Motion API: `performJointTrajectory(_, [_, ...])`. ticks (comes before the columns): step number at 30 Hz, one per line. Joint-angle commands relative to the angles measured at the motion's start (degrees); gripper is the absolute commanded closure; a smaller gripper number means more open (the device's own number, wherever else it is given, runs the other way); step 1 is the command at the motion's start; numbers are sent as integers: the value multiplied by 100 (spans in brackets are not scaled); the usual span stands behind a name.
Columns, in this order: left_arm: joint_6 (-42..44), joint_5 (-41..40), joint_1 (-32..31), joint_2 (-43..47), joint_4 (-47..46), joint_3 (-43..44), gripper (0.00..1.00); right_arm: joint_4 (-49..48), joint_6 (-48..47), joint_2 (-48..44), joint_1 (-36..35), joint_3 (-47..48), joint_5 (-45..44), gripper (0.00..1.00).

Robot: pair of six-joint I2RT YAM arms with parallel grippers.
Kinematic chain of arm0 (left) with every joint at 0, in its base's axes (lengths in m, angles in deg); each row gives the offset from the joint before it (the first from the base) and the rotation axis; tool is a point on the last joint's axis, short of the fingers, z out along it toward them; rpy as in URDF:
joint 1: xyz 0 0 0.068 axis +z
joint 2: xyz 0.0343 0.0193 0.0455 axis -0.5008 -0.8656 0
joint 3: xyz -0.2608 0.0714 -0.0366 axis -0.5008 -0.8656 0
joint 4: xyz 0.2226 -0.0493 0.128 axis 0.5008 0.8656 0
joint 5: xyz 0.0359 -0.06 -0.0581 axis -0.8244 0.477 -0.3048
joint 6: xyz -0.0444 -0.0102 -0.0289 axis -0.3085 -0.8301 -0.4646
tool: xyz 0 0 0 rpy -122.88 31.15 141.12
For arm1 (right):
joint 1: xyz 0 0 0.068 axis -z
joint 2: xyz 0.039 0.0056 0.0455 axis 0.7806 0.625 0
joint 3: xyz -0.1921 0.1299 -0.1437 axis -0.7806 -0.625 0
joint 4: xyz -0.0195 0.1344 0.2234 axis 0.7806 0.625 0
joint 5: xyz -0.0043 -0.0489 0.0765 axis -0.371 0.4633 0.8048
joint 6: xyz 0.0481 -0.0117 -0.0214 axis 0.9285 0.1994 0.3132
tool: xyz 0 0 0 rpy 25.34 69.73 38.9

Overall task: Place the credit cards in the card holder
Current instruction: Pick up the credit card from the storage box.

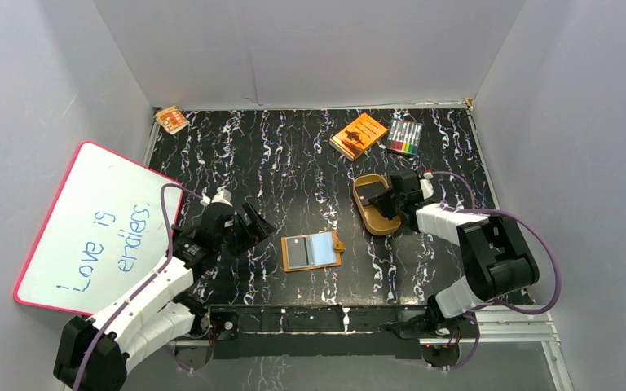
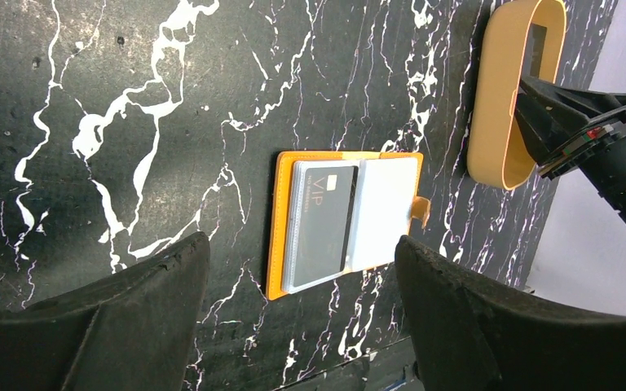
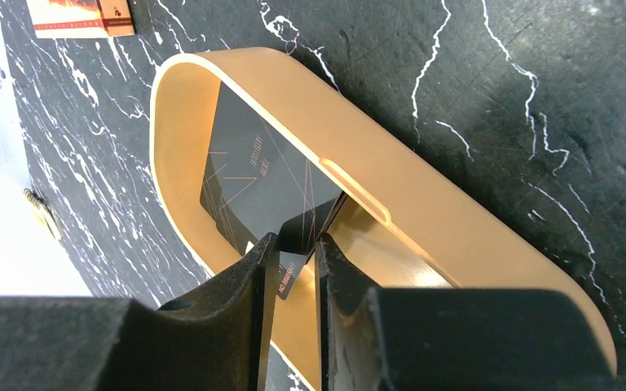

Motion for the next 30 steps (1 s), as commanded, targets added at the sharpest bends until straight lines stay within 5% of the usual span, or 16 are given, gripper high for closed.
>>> performJointTrajectory(1, [-30, 57, -8, -13, -60, -77, 20, 4, -67, -252, 16, -30, -90, 71])
performJointTrajectory(12, [-32, 93, -10, -58, -149, -93, 21, 63, -84, -518, 13, -46, -36, 84])
performJointTrajectory(18, [-39, 91, -8, -45, -127, -112, 21, 87, -93, -604, 10, -8, 6, 99])
performJointTrajectory(30, [-16, -15, -8, -2, -48, -17, 21, 1844, -171, -985, 21, 1112, -433, 100])
